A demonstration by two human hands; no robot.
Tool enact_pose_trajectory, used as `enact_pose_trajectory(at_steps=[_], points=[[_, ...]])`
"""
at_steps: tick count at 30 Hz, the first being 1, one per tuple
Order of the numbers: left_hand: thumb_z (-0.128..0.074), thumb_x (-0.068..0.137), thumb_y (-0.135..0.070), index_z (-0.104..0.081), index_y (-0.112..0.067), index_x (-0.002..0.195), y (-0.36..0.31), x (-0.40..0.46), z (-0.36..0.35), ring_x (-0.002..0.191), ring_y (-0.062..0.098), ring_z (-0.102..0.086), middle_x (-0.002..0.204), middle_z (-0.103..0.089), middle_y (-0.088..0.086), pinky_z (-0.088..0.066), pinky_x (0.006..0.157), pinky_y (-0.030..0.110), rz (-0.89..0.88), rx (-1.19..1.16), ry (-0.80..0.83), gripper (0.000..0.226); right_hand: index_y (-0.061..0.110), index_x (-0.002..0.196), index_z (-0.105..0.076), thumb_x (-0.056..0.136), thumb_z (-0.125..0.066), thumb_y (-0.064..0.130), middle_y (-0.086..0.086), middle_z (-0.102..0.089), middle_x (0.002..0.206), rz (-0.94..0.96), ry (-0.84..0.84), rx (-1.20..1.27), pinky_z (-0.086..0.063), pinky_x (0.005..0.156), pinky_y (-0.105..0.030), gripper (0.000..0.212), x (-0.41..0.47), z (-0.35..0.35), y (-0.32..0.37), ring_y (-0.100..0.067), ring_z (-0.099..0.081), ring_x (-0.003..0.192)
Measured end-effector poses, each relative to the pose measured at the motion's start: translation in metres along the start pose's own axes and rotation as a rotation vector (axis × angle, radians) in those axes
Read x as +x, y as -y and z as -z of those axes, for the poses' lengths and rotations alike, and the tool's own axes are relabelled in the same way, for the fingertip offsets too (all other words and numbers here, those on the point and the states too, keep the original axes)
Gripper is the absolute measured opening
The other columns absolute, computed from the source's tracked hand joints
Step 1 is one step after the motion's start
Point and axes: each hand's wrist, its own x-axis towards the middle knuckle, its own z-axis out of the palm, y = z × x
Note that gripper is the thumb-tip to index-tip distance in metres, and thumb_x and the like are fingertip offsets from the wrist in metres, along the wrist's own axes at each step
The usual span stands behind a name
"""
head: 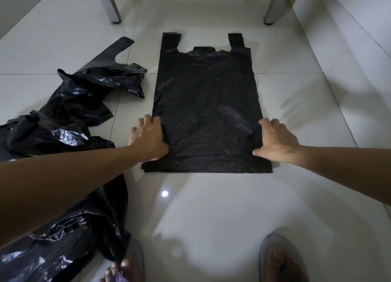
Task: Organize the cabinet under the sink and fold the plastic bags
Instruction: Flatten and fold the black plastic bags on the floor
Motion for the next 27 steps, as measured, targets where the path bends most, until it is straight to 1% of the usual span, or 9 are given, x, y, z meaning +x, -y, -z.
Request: enact_pose_trajectory(at_steps=[3, 7, 9, 11, 13, 15, 19, 23, 27], points=[[-0.056, 0.088, -0.03, -0.035, -0.011, 0.142, -0.018, 0.002, -0.013, 0.141, 0.032, -0.024, 0.152, -0.029, 0.013, -0.02, 0.117, 0.047, -0.209, -0.059, -0.101, 0.061, 0.013, 0.14, -0.041, 0.086, -0.071, 0.034, -0.012, -0.046, 0.137, 0.226, -0.09, 0.011, -0.046, 0.099, -0.043, 0.065, 0.002, -0.007, 0.017, -0.033, -0.048, 0.124], [-0.035, 0.1, -0.039, -0.016, -0.012, 0.153, -0.041, 0.005, -0.036, 0.15, 0.025, 0.002, 0.163, -0.001, 0.008, -0.002, 0.121, 0.047, -0.327, 0.04, -0.033, 0.063, 0.01, 0.144, -0.041, 0.095, -0.057, 0.034, -0.011, -0.035, 0.154, 0.415, -0.112, 0.006, -0.033, 0.114, -0.046, 0.057, 0.009, -0.027, 0.035, -0.032, -0.033, 0.141], [-0.027, 0.102, -0.041, -0.008, -0.014, 0.155, -0.046, 0.005, -0.049, 0.149, 0.023, 0.009, 0.163, 0.008, 0.007, 0.001, 0.121, 0.047, -0.362, 0.085, -0.012, 0.063, 0.012, 0.149, -0.036, 0.098, -0.048, 0.04, -0.011, -0.025, 0.16, 0.43, -0.123, -0.005, -0.024, 0.118, -0.05, 0.059, 0.014, -0.038, 0.042, -0.033, -0.022, 0.147], [-0.019, 0.102, -0.044, -0.004, -0.015, 0.156, -0.047, 0.006, -0.062, 0.149, 0.023, 0.013, 0.162, 0.012, 0.006, 0.002, 0.12, 0.049, -0.397, 0.114, -0.009, 0.064, 0.017, 0.153, -0.029, 0.098, -0.032, 0.051, -0.009, -0.018, 0.163, 0.414, -0.149, -0.03, -0.017, 0.119, -0.054, 0.065, 0.018, -0.048, 0.047, -0.033, -0.015, 0.15], [-0.007, 0.098, -0.051, 0.0, -0.017, 0.156, -0.044, 0.008, -0.071, 0.149, 0.022, 0.015, 0.162, 0.015, 0.005, 0.0, 0.12, 0.052, -0.41, 0.146, -0.005, 0.068, 0.021, 0.155, -0.026, 0.095, -0.019, 0.058, -0.01, -0.018, 0.163, 0.396, -0.154, -0.06, -0.015, 0.118, -0.057, 0.07, 0.021, -0.059, 0.05, -0.036, -0.014, 0.149], [0.003, 0.091, -0.059, 0.005, -0.021, 0.155, -0.04, 0.013, -0.076, 0.148, 0.022, 0.016, 0.161, 0.016, 0.005, 0.002, 0.119, 0.053, -0.385, 0.144, 0.003, 0.075, 0.025, 0.155, -0.023, 0.095, -0.016, 0.061, -0.011, -0.018, 0.163, 0.372, -0.135, -0.083, -0.014, 0.118, -0.06, 0.07, 0.023, -0.069, 0.048, -0.037, -0.014, 0.149], [0.003, 0.089, -0.068, 0.009, -0.026, 0.154, -0.029, 0.021, -0.081, 0.148, 0.022, 0.017, 0.161, 0.017, 0.005, 0.006, 0.119, 0.051, -0.357, 0.139, -0.017, 0.079, 0.028, 0.155, -0.021, 0.096, -0.013, 0.064, -0.01, -0.018, 0.163, 0.345, -0.124, -0.095, -0.012, 0.118, -0.061, 0.07, 0.025, -0.083, 0.04, -0.036, -0.015, 0.149], [-0.006, 0.09, -0.072, -0.002, -0.028, 0.156, -0.025, 0.021, -0.084, 0.149, 0.025, 0.012, 0.162, 0.01, 0.004, 0.003, 0.119, 0.053, -0.335, 0.098, -0.082, 0.079, 0.029, 0.156, -0.019, 0.096, -0.013, 0.064, -0.007, -0.014, 0.164, 0.345, -0.136, -0.091, -0.011, 0.119, -0.059, 0.07, 0.026, -0.085, 0.038, -0.033, -0.011, 0.151], [-0.011, 0.09, -0.073, -0.009, -0.028, 0.156, -0.015, 0.021, -0.087, 0.15, 0.03, 0.005, 0.163, 0.0, 0.005, -0.002, 0.118, 0.056, -0.233, 0.068, -0.141, 0.08, 0.029, 0.157, -0.017, 0.096, -0.014, 0.064, -0.007, -0.013, 0.164, 0.351, -0.155, -0.091, -0.01, 0.119, -0.059, 0.07, 0.027, -0.087, 0.037, -0.033, -0.009, 0.151]])
